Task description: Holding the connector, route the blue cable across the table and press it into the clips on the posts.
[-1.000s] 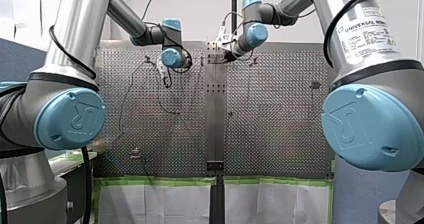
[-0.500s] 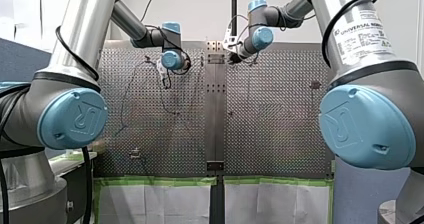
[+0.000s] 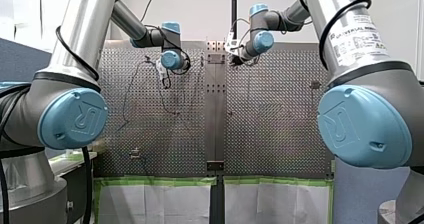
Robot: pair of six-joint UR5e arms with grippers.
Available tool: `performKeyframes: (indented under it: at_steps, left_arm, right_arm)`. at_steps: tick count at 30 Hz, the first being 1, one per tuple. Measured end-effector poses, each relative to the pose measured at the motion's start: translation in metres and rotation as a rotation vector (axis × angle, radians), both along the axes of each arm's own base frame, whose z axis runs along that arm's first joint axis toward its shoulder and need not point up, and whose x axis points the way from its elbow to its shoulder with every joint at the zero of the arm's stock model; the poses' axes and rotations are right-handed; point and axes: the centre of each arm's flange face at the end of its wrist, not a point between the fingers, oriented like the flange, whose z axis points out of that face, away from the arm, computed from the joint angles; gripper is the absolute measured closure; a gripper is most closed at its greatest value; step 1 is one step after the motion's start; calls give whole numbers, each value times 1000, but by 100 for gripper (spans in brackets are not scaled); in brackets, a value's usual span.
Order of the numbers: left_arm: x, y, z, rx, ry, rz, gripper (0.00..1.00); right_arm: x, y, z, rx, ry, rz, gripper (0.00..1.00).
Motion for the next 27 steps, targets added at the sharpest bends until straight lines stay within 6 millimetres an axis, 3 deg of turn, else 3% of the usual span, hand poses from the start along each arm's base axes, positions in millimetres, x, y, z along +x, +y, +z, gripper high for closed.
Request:
performKeyframes:
  at_steps: [9,11,12,14,15,17,18,20,27]
  left_arm:
    - [-1,0,-1,2,7,2,93]
    - [-1,0,-1,2,10,2,79]
    - [-1,0,-1,3,13,1,79]
    - [-2,-1,-2,5,19,0,56]
    - [-3,-1,-3,8,25,-1,56]
    - [-5,-3,-4,12,32,-1,26]
    - [-6,-4,-4,16,37,1,26]
    - [-8,-5,-5,25,47,7,0]
    - [-16,-7,-10,60,92,34,0]
  right_arm:
    - [8,-20,-9,-4,2,0,100]
    - [9,-22,-11,-3,3,0,100]
    - [9,-22,-11,-4,3,0,100]
    - [9,-23,-11,-5,5,1,100]
    - [9,-23,-11,-5,6,1,100]
    - [9,-23,-10,-7,10,1,100]
    - [9,-23,-11,-8,11,1,100]
    - [9,-22,-11,-8,14,1,100]
    - [9,-22,-11,-6,17,2,100]
